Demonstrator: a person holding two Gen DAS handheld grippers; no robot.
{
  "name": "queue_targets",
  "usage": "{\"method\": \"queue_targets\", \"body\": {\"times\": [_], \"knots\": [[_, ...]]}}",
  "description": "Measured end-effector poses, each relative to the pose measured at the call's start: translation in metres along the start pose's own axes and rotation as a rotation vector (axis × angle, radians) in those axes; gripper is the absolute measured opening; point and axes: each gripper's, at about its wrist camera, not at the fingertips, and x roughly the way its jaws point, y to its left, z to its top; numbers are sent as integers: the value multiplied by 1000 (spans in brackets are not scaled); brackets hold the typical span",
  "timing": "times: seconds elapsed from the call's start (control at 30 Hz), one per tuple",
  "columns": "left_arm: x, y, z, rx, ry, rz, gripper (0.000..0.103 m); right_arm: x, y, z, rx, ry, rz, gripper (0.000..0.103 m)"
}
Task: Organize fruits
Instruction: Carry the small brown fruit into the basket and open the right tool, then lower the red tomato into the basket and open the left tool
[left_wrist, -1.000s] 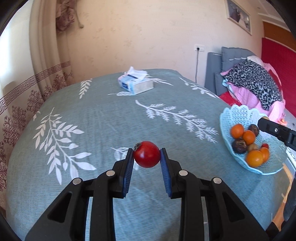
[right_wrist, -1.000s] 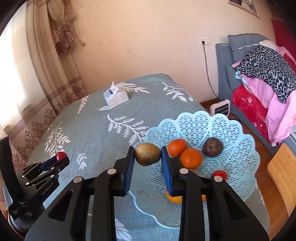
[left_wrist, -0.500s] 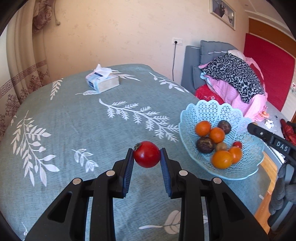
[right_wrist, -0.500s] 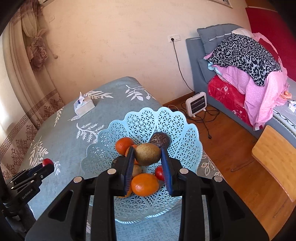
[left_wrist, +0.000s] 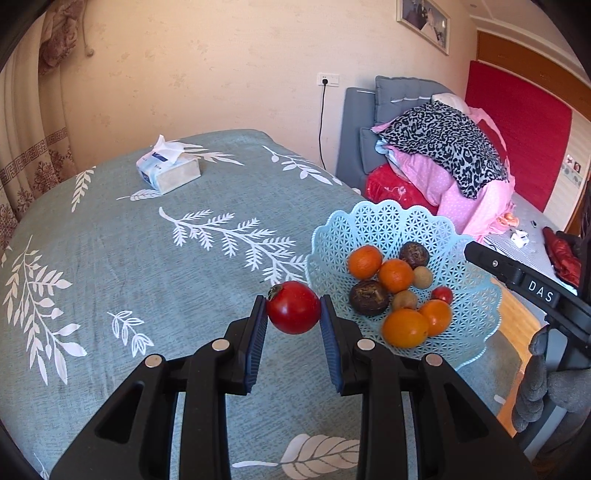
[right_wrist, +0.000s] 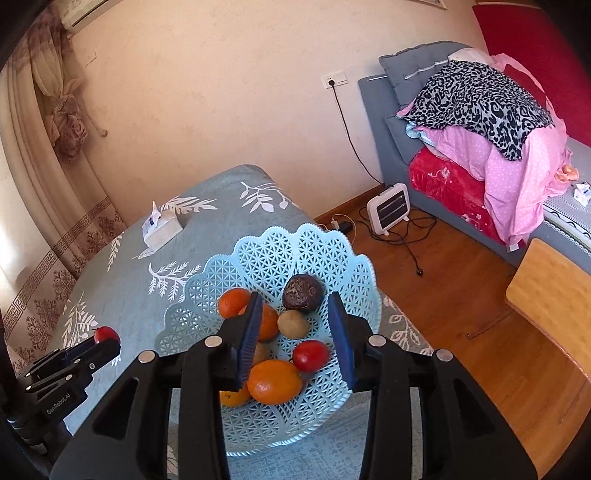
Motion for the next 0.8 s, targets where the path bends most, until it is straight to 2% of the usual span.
{"method": "queue_targets", "body": {"times": [0.33, 0.6, 0.8], "knots": [[14, -33, 12, 37, 24, -103, 29, -17, -14, 3, 31, -63, -33, 38], [34, -74, 22, 90, 51, -211, 29, -19, -20, 2, 40, -63, -30, 38], [54, -96, 24, 115, 90, -248, 29, -23, -25, 3, 42, -76, -39, 38]]}}
